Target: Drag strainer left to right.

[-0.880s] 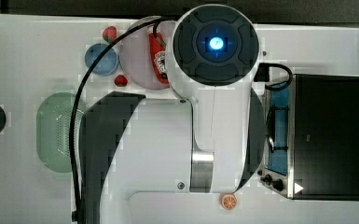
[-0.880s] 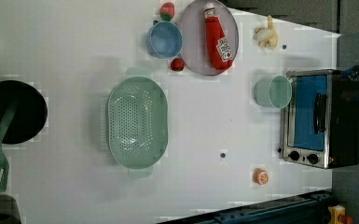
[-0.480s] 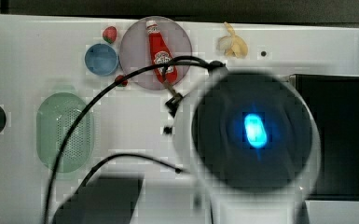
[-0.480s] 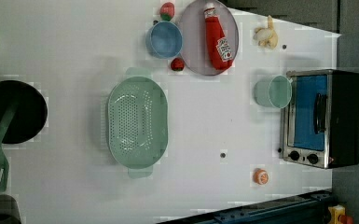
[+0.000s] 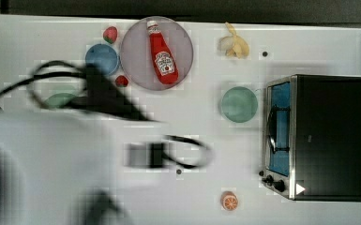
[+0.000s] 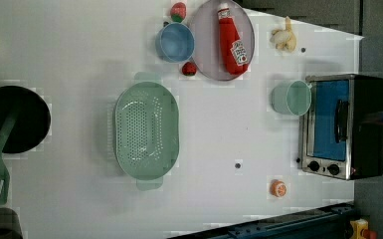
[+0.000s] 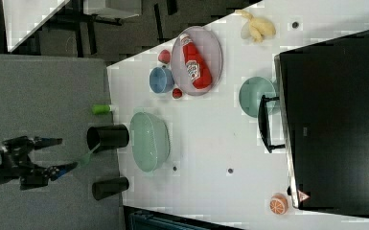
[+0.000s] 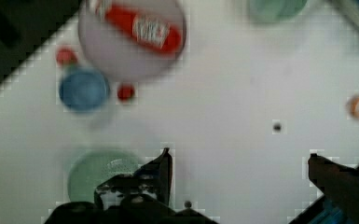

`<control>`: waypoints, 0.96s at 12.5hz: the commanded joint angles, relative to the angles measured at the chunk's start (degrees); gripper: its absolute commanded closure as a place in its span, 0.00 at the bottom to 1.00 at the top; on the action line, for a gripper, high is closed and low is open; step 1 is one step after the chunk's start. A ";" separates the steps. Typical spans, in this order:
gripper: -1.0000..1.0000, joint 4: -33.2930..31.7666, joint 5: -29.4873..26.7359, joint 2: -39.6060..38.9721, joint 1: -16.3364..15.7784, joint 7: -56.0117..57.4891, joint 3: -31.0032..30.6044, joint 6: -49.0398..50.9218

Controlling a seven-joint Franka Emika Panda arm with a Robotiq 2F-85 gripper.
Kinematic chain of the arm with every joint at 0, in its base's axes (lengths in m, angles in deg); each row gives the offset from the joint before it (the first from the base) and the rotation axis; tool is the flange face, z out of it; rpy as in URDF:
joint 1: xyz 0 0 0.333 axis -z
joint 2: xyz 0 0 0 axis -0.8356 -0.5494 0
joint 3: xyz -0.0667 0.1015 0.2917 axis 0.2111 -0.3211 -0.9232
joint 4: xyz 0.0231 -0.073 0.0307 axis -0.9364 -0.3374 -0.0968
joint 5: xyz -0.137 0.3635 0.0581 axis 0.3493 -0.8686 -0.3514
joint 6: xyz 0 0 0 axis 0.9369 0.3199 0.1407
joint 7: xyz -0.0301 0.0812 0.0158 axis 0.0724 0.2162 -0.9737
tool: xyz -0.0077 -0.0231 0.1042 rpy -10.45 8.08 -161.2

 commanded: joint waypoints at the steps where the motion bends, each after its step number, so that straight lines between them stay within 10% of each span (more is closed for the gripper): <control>1: 0.00 -2.21 -0.66 -4.75 -2.33 -20.18 -6.83 -2.48; 7: 0.00 -10.45 0.83 -14.72 -2.53 -56.69 -18.27 -22.14; 12: 0.00 -19.58 1.77 -24.32 -3.49 -62.34 -19.14 -41.95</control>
